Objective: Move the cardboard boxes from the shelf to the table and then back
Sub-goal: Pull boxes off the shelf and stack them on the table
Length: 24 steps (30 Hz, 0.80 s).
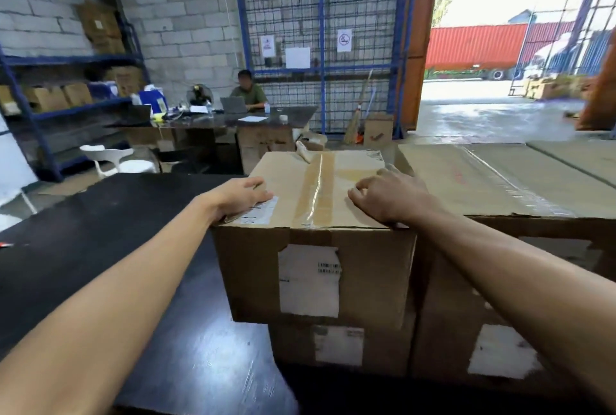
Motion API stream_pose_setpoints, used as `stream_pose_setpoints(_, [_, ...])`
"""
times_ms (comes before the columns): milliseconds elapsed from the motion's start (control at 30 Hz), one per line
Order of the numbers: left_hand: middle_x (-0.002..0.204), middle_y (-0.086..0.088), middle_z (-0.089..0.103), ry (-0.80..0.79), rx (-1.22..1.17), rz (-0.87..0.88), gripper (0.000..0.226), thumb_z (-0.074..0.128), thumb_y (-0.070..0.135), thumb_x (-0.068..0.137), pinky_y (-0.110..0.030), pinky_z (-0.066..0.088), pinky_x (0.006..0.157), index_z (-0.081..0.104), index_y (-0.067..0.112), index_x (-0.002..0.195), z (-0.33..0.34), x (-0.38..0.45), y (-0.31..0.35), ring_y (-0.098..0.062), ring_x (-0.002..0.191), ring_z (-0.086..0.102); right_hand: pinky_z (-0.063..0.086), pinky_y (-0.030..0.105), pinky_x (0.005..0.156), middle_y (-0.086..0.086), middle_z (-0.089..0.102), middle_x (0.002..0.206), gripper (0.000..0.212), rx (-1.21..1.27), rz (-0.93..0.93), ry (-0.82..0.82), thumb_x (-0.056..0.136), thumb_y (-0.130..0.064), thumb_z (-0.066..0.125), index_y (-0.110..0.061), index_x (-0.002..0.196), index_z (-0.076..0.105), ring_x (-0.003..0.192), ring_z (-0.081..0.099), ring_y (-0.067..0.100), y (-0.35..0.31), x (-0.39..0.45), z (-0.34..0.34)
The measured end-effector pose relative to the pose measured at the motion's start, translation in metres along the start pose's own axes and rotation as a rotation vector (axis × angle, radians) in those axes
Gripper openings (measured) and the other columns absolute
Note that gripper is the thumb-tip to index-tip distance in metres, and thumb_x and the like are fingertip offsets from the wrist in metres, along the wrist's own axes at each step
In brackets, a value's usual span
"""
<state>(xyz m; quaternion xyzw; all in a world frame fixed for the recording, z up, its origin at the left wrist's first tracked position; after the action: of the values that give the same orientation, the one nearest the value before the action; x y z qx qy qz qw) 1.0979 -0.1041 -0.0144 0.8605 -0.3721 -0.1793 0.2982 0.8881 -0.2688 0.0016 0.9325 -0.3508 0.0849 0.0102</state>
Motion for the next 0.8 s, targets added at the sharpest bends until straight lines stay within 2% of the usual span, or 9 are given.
stream_pose_setpoints(100, [0.156, -0.002, 0.036, -0.026, -0.047, 0.06, 0.068, 0.06, 0.042, 0.095, -0.023, 0.026, 0.103, 0.034, 0.018, 0.153, 0.005, 0.02, 0.007, -0.019, 0.14, 0.038, 0.016, 0.061, 0.109, 0.005, 0.051, 0.145, 0.059, -0.157, 0.071, -0.044, 0.094, -0.065, 0.019, -0.04, 0.131, 0.059, 0.141, 0.032, 0.028, 0.01, 0.013, 0.0])
stream_pose_setpoints(167, [0.156, -0.003, 0.037, -0.034, -0.08, 0.083, 0.069, 0.06, 0.042, 0.095, -0.023, 0.026, 0.104, 0.033, 0.016, 0.153, 0.009, 0.029, 0.011, -0.019, 0.139, 0.039, 0.006, 0.069, 0.108, 0.004, 0.048, 0.149, 0.06, -0.169, 0.124, -0.088, 0.094, -0.066, 0.018, -0.041, 0.136, 0.054, 0.143, 0.03, 0.03, 0.021, 0.018, 0.002])
stream_pose_setpoints(233, [0.156, -0.004, 0.036, -0.042, -0.104, 0.093, 0.069, 0.06, 0.04, 0.096, -0.026, 0.027, 0.108, 0.032, 0.016, 0.154, 0.012, 0.035, 0.015, -0.02, 0.139, 0.039, 0.004, 0.074, 0.107, 0.006, 0.04, 0.155, 0.061, -0.143, 0.188, -0.126, 0.094, -0.067, 0.018, -0.043, 0.141, 0.048, 0.146, 0.024, 0.034, 0.032, 0.021, 0.005])
stream_pose_setpoints(300, [0.156, -0.004, 0.036, -0.046, -0.121, 0.102, 0.069, 0.061, 0.038, 0.096, -0.025, 0.027, 0.108, 0.032, 0.014, 0.153, 0.015, 0.041, 0.019, -0.02, 0.139, 0.039, 0.01, 0.071, 0.107, 0.007, 0.03, 0.16, 0.06, -0.108, 0.235, -0.157, 0.093, -0.069, 0.019, -0.048, 0.143, 0.043, 0.147, 0.018, 0.037, 0.041, 0.023, 0.01])
stream_pose_setpoints(400, [0.155, -0.006, 0.038, -0.042, -0.153, 0.109, 0.07, 0.061, 0.035, 0.096, -0.02, 0.028, 0.099, 0.03, 0.01, 0.153, 0.021, 0.045, 0.024, -0.021, 0.138, 0.041, 0.02, 0.063, 0.112, 0.005, 0.025, 0.162, 0.059, -0.022, 0.247, -0.177, 0.092, -0.07, 0.021, -0.049, 0.145, 0.039, 0.148, 0.017, 0.035, 0.05, 0.027, 0.017])
stream_pose_setpoints(533, [0.155, -0.008, 0.038, -0.046, -0.186, 0.101, 0.069, 0.06, 0.034, 0.097, -0.02, 0.026, 0.098, 0.029, 0.008, 0.153, 0.029, 0.049, 0.029, -0.022, 0.138, 0.04, 0.008, 0.059, 0.117, 0.002, 0.014, 0.166, 0.058, 0.042, 0.262, -0.196, 0.097, -0.066, 0.022, -0.045, 0.15, 0.033, 0.152, 0.004, 0.03, 0.061, 0.027, 0.021])
stream_pose_setpoints(633, [0.154, -0.008, 0.039, -0.043, -0.179, 0.099, 0.069, 0.061, 0.035, 0.096, -0.025, 0.029, 0.103, 0.031, 0.01, 0.153, 0.03, 0.051, 0.029, -0.023, 0.137, 0.041, 0.005, 0.058, 0.118, 0.002, 0.013, 0.166, 0.058, 0.048, 0.251, -0.211, 0.098, -0.064, 0.021, -0.043, 0.152, 0.03, 0.152, 0.001, 0.03, 0.061, 0.028, 0.023])
stream_pose_setpoints(733, [0.154, -0.007, 0.039, -0.035, -0.166, 0.108, 0.069, 0.062, 0.036, 0.096, -0.022, 0.028, 0.095, 0.033, 0.011, 0.153, 0.028, 0.051, 0.028, -0.022, 0.137, 0.041, 0.002, 0.056, 0.119, 0.005, 0.01, 0.166, 0.057, 0.063, 0.243, -0.21, 0.1, -0.06, 0.02, -0.04, 0.153, 0.027, 0.152, -0.001, 0.029, 0.06, 0.026, 0.024])
stream_pose_setpoints(800, [0.155, -0.006, 0.038, -0.044, -0.166, 0.114, 0.07, 0.063, 0.036, 0.095, -0.021, 0.027, 0.095, 0.032, 0.01, 0.153, 0.028, 0.052, 0.027, -0.022, 0.137, 0.041, 0.002, 0.056, 0.119, 0.006, 0.009, 0.166, 0.058, 0.059, 0.242, -0.206, 0.101, -0.059, 0.019, -0.039, 0.154, 0.026, 0.152, -0.001, 0.029, 0.058, 0.024, 0.024])
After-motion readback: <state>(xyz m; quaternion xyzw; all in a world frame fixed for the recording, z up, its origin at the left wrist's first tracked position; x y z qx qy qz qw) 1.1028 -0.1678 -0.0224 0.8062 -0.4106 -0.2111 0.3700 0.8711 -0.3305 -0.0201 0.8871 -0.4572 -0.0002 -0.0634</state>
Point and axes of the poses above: each hand's wrist, its own x-axis towards the middle knuckle, its own z-axis out of the palm, y = z × x, the point moved 8 cm from there along x, towards the middle knuckle
